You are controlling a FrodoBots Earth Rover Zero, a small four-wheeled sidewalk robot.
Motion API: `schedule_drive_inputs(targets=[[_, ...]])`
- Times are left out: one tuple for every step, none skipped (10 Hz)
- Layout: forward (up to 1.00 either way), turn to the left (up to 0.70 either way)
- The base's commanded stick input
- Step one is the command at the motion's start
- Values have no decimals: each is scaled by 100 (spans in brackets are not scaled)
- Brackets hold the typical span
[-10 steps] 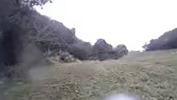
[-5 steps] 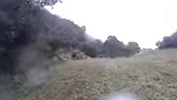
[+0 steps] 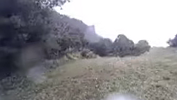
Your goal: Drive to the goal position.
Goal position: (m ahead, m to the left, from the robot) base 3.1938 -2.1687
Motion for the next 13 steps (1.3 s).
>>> schedule_drive_inputs(targets=[[0, 4], [0, 4], [0, 4], [0, 4], [0, 4], [0, 4], [0, 4], [0, 4], [0, 4], [0, 4], [0, 4], [0, 4], [0, 4]])
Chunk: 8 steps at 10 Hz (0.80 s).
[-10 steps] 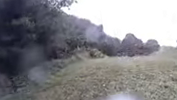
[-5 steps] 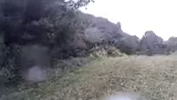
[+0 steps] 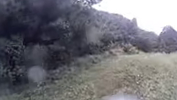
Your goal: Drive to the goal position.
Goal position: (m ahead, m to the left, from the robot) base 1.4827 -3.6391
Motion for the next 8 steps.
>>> schedule_drive_inputs(targets=[[0, 4], [0, 4], [0, 4], [0, 4], [0, 4], [0, 4], [0, 4], [0, 4]])
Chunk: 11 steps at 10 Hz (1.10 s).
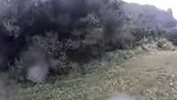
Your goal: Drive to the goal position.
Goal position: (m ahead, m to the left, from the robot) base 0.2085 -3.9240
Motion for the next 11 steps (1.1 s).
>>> schedule_drive_inputs(targets=[[0, 4], [0, 4], [0, 4], [0, 4], [0, 4], [0, 4], [0, 4], [0, 4], [0, 4], [0, 4], [0, 4]])
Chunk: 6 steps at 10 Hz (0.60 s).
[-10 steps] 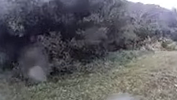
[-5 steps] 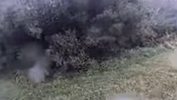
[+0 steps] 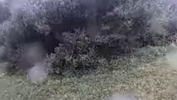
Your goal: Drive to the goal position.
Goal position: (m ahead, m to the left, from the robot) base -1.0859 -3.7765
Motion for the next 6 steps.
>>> schedule_drive_inputs(targets=[[0, 4], [0, 4], [0, 4], [0, 4], [0, 4], [0, 4]])
